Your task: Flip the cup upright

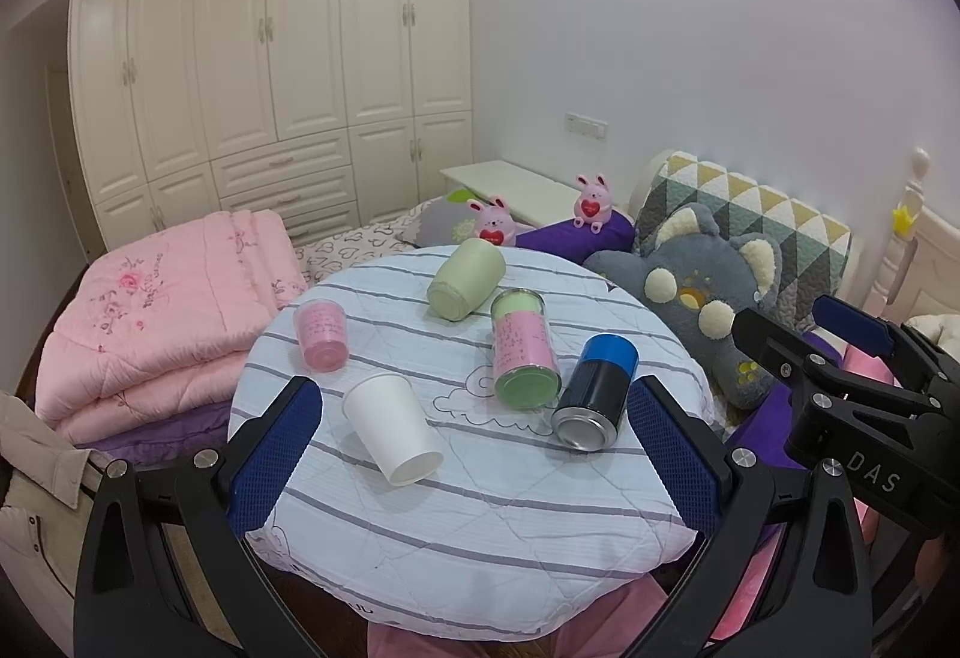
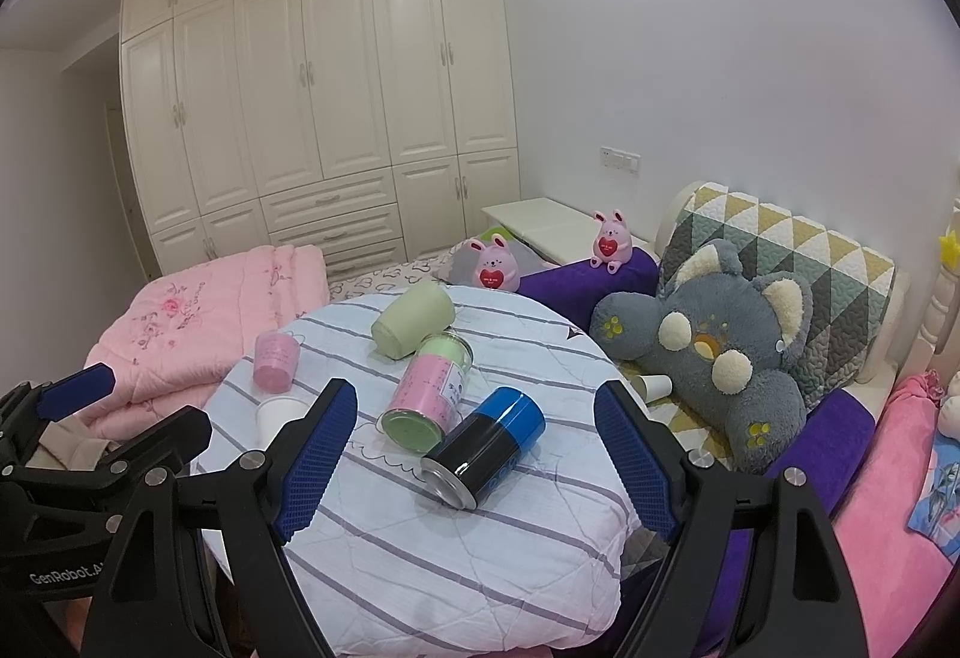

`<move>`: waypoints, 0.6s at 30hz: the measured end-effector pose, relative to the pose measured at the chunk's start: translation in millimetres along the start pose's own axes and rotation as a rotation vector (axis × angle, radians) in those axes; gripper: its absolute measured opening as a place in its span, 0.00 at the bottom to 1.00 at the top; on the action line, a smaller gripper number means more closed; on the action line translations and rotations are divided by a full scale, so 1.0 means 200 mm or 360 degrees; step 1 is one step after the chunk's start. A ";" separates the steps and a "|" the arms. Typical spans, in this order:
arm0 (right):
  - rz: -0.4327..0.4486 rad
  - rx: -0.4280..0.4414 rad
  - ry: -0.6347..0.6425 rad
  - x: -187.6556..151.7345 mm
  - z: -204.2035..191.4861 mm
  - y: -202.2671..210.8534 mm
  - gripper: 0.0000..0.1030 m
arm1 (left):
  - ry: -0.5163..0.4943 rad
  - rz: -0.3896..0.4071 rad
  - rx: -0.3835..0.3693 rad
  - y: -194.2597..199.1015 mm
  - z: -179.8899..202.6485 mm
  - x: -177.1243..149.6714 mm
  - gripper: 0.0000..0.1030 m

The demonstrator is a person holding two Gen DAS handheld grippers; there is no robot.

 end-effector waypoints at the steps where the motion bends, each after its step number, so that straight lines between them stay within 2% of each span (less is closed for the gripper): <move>1: -0.0003 0.0001 0.0000 0.00 0.00 0.00 0.80 | -0.0001 -0.0001 -0.0001 0.00 0.00 0.00 1.00; 18: -0.0021 0.0005 0.0006 -0.02 -0.01 0.00 0.80 | 0.0025 -0.0029 -0.0014 -0.04 -0.02 -0.03 1.00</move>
Point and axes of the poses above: each gripper's, at about its wrist camera, not at the fingertips, and y roughly against the way its jaws point, z to its right, x to its top, the point moved 4 cm from there along -y, roughly the way its jaws point, and after that the axes turned 7 degrees about -x, right-handed, at the moved point
